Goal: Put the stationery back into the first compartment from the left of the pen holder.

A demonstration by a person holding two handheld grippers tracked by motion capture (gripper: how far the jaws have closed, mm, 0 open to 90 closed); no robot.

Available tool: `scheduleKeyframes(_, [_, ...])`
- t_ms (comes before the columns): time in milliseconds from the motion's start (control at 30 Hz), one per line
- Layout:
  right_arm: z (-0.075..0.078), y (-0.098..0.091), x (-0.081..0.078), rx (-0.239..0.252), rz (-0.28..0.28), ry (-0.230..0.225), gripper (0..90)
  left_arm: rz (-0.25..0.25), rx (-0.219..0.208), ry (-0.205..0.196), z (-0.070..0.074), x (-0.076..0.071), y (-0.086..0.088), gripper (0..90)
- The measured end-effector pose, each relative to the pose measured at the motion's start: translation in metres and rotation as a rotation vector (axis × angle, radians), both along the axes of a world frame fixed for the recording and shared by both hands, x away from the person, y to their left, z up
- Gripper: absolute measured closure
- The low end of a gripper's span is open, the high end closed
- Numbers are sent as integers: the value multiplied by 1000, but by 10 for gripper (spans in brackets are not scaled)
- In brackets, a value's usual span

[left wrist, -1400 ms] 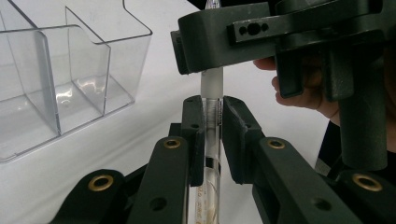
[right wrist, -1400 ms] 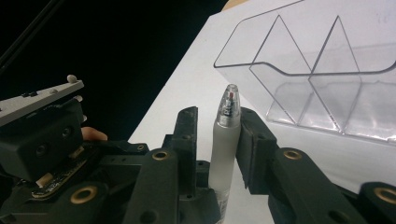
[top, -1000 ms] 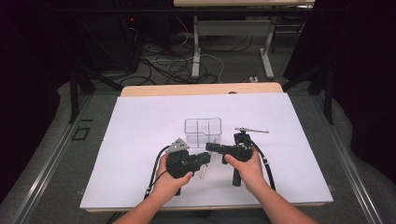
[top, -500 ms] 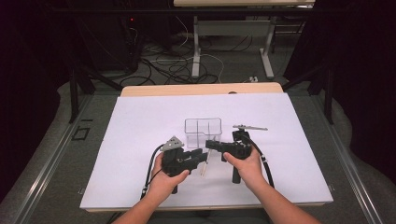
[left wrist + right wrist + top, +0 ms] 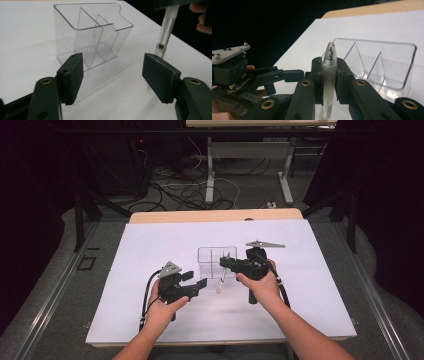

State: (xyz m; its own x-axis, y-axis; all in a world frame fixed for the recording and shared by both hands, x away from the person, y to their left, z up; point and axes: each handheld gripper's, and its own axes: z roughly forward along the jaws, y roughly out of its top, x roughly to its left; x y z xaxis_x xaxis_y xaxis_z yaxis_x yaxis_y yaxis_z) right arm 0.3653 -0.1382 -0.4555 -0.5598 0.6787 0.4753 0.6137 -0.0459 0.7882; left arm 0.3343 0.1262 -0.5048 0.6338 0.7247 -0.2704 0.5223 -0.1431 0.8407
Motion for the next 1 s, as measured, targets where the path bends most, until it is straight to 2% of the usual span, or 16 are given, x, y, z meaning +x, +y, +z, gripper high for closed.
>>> scheduleKeyframes(67, [5, 2, 3, -3, -5, -15, 795, 10, 32, -11, 0, 1, 3, 300])
scheduleKeyframes(133, [10, 3, 6, -11, -3, -28, 795, 9, 92, -26, 0, 2, 6, 299])
scheduleKeyframes(267, [22, 8, 13, -23, -15, -66, 795, 6, 139, -32, -2, 4, 9, 298])
scheduleKeyframes(500, [42, 22, 28, -53, -30, -151, 795, 18, 159, -29, -7, 7, 11, 292])
scheduleKeyframes(567, [47, 27, 32, -56, -35, -166, 795, 16, 165, -25, -7, 8, 12, 291])
scheduleKeyframes(700, [54, 37, 40, -68, -43, -190, 795, 46, 184, -25, -10, 8, 10, 263])
scheduleKeyframes(767, [54, 42, 43, -77, -49, -193, 795, 51, 213, -14, -11, 8, 11, 234])
scheduleKeyframes(833, [53, 46, 47, -87, -53, -196, 795, 51, 217, -5, -12, 9, 11, 212])
scheduleKeyframes(900, [52, 49, 50, -95, -57, -200, 795, 70, 203, 0, -14, 10, 11, 180])
scheduleKeyframes(1000, [49, 53, 54, -102, -66, -193, 795, 72, 211, 8, -15, 11, 13, 161])
